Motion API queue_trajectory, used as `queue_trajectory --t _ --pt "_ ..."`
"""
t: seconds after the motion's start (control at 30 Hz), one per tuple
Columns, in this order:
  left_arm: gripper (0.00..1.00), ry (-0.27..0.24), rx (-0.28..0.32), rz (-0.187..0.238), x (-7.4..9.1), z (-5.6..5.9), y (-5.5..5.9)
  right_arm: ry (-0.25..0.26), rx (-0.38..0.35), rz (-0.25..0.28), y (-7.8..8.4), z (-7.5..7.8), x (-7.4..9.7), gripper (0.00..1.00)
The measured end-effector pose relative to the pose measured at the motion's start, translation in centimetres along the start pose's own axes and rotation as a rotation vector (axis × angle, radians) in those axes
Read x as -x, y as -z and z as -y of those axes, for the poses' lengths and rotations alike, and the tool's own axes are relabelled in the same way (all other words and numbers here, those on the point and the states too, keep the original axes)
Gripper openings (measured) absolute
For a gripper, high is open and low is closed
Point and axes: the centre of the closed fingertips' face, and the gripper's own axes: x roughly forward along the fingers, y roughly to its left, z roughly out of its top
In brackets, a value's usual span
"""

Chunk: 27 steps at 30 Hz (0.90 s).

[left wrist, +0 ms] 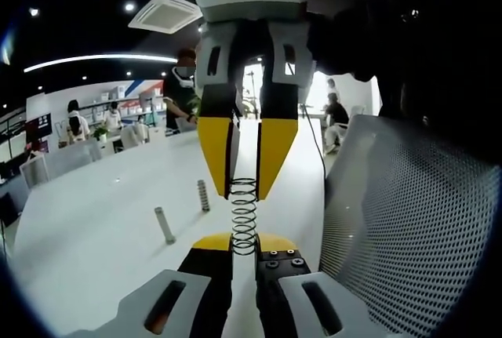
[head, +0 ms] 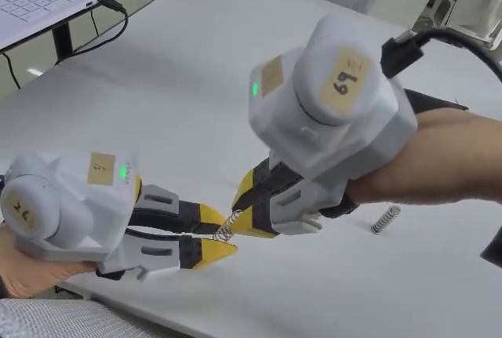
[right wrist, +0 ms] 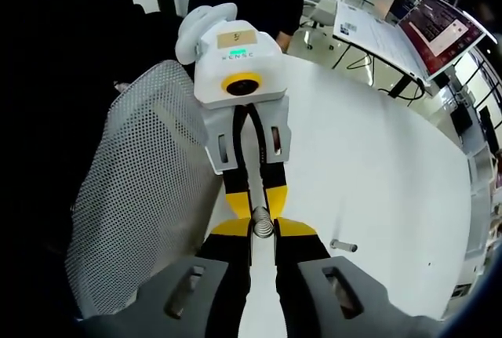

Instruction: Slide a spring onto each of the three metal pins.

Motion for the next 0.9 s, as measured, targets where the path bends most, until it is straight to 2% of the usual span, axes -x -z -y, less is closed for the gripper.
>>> queue_trajectory --t 0.1,0.2,0.53,0.9 --pt "0.02 -0.004 0.004 0.011 0.0 -0.1 0.0 -0.008 -0.007 0.000 0.0 0.1 -0.2 0.09" --pt "0.02 -0.005 0.017 0.042 0.1 -0.1 -0.5 -0.020 -0.014 -0.012 0.5 0.2 -0.5 0.09" --pt "0.02 -0.011 0.004 0.033 0.0 -0.2 -0.6 -0.034 -0.022 -0.014 0.5 0.2 -0.9 0.09" --pt "0.02 -0.010 0.002 0.041 -0.2 -0.1 -1.5 -0.042 -0.015 -0.026 0.7 0.1 -1.2 0.09"
